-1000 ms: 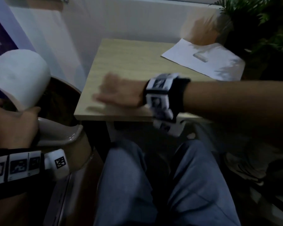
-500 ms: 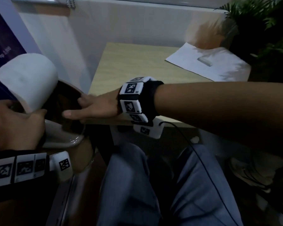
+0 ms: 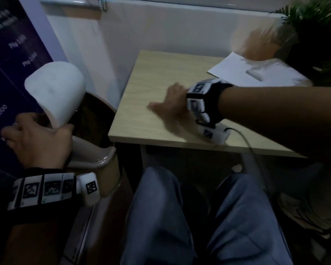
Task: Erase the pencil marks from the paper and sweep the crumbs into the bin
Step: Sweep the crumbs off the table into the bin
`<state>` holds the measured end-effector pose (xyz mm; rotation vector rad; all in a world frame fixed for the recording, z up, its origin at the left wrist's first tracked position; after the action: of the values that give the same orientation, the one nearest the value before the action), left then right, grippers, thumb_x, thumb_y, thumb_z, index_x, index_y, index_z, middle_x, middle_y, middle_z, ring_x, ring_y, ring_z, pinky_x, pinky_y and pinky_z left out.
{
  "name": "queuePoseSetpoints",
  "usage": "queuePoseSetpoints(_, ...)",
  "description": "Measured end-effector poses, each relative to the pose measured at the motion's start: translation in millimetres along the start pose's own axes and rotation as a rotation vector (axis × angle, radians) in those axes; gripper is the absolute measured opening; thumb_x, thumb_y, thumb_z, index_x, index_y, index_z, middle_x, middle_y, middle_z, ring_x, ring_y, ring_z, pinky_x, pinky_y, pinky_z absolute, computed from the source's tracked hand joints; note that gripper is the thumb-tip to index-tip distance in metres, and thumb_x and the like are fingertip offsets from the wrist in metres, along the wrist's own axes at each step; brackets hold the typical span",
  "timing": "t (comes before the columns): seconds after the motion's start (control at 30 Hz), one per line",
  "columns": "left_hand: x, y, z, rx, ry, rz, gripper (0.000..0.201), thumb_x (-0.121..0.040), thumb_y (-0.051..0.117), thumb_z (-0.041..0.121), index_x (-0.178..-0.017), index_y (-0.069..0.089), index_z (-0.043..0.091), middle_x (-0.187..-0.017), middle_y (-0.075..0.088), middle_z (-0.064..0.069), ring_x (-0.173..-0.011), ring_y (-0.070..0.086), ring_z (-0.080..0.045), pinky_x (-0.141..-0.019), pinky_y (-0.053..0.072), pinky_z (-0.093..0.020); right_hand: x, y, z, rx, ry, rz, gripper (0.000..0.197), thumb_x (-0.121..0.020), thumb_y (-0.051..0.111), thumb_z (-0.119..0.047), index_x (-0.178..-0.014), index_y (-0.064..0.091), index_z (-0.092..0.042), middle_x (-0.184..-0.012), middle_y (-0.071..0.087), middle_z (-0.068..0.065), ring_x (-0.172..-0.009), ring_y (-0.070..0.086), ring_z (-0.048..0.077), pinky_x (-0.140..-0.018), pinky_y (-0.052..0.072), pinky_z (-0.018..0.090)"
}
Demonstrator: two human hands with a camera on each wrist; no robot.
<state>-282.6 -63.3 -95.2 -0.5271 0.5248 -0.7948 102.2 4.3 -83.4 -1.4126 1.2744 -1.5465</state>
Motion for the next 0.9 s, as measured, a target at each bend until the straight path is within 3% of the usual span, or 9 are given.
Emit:
queuePoseSetpoints(0.07,10.6,-4.0,10.9,0.003,-0.021,-0.018,0.066,-0.062,0.072,0.049,-0.119,0.046,0.027,-0.138,0.049,-0.018,-0.129,0.046,-0.039,-0.102,0.045,-0.054,9.9,20.2,-67.1,0.043,-0.222,-0.025,0.126,-0.060,0.034,-0.099,-0.143,0.045,-0.005,-0.151,0.041,0.021,-0.134,0.043,0.040,-0.109,0.036,0.053)
queuePoseSetpoints(0.2,15.4,-3.4,10.6,-0.008,-0.070,-0.057,0.069,-0.060,0.067,0.049,-0.120,0.041,0.027,-0.140,0.042,-0.019,-0.131,0.040,-0.042,-0.103,0.043,-0.058,106.9,45.4,-183.4,0.035,-0.702,-0.132,0.083,-0.094,0.050,-0.063,-0.150,0.034,-0.003,-0.156,0.029,0.018,-0.143,0.030,0.032,-0.113,0.025,0.038)
queuePoseSetpoints(0.33,16.9,-2.7,8.7,-0.029,-0.064,-0.074,0.071,-0.066,0.070,0.046,-0.126,0.042,0.022,-0.143,0.038,-0.022,-0.134,0.036,-0.043,-0.106,0.039,-0.055,118.7,34.0,-158.3,0.021,-0.595,0.089,0.097,-0.089,0.045,-0.074,-0.152,0.025,-0.003,-0.161,0.018,0.015,-0.146,0.021,0.032,-0.116,0.020,0.038)
queuePoseSetpoints(0.43,22.8,-5.7,11.1,-0.030,-0.054,-0.064,0.069,-0.071,0.072,0.040,-0.129,0.041,0.017,-0.145,0.035,-0.024,-0.135,0.034,-0.043,-0.107,0.037,-0.054,103.4,32.4,-103.3,0.048,-0.373,0.062,0.110,-0.086,0.042,-0.079,-0.157,0.007,-0.003,-0.164,-0.001,0.021,-0.151,0.004,0.040,-0.121,0.009,0.050)
queuePoseSetpoints(0.5,22.2,-6.3,14.1,-0.026,-0.051,-0.054,0.069,-0.071,0.071,0.039,-0.129,0.041,0.017,-0.145,0.035,-0.024,-0.135,0.033,-0.043,-0.107,0.036,-0.053,117.9,42.1,-106.7,-0.037,-0.399,-0.050,0.107,-0.085,0.053,-0.074,-0.155,0.017,-0.001,-0.163,0.007,0.021,-0.149,0.011,0.040,-0.118,0.015,0.049)
queuePoseSetpoints(0.63,18.2,-6.5,24.0,-0.024,-0.010,-0.051,0.070,-0.066,0.069,0.043,-0.125,0.042,0.019,-0.143,0.038,-0.024,-0.134,0.035,-0.044,-0.106,0.038,-0.054,153.4,47.0,-167.9,0.087,-0.759,-0.091,0.089,-0.089,0.050,-0.071,-0.147,0.036,-0.005,-0.155,0.029,0.015,-0.139,0.032,0.031,-0.111,0.031,0.038)
queuePoseSetpoints(0.73,20.2,-8.6,28.2,-0.059,0.023,-0.034,0.066,-0.071,0.073,0.037,-0.125,0.044,0.015,-0.144,0.035,-0.025,-0.134,0.034,-0.046,-0.106,0.037,-0.054,118.5,20.8,-141.5,0.067,-0.606,0.089,0.090,-0.088,0.051,-0.070,-0.148,0.033,-0.004,-0.154,0.030,0.017,-0.139,0.034,0.034,-0.112,0.033,0.041)
queuePoseSetpoints(0.8,21.6,-9.4,28.1,-0.065,0.018,-0.020,0.065,-0.071,0.074,0.036,-0.125,0.044,0.015,-0.144,0.035,-0.025,-0.134,0.034,-0.047,-0.106,0.037,-0.055,93.7,22.6,-110.8,0.052,-0.392,0.116,0.099,-0.088,0.050,-0.070,-0.155,0.019,-0.004,-0.162,0.014,0.018,-0.149,0.017,0.036,-0.120,0.020,0.044)
queuePoseSetpoints(0.9,20.1,-7.9,30.4,-0.059,0.013,-0.034,0.065,-0.073,0.074,0.034,-0.127,0.043,0.014,-0.145,0.034,-0.024,-0.135,0.033,-0.046,-0.106,0.036,-0.053,104.5,44.7,-139.8,0.029,-0.550,0.005,0.095,-0.085,0.054,-0.072,-0.149,0.032,-0.006,-0.156,0.028,0.016,-0.143,0.027,0.035,-0.113,0.028,0.042)
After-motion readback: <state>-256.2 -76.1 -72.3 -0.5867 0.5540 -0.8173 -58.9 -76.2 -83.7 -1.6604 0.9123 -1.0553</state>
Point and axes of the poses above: each hand's wrist, its own x-axis away from the middle knuckle, its own y-axis out of the palm, z = x × y, the point moved 10 cm from there along -x, towards the middle knuckle
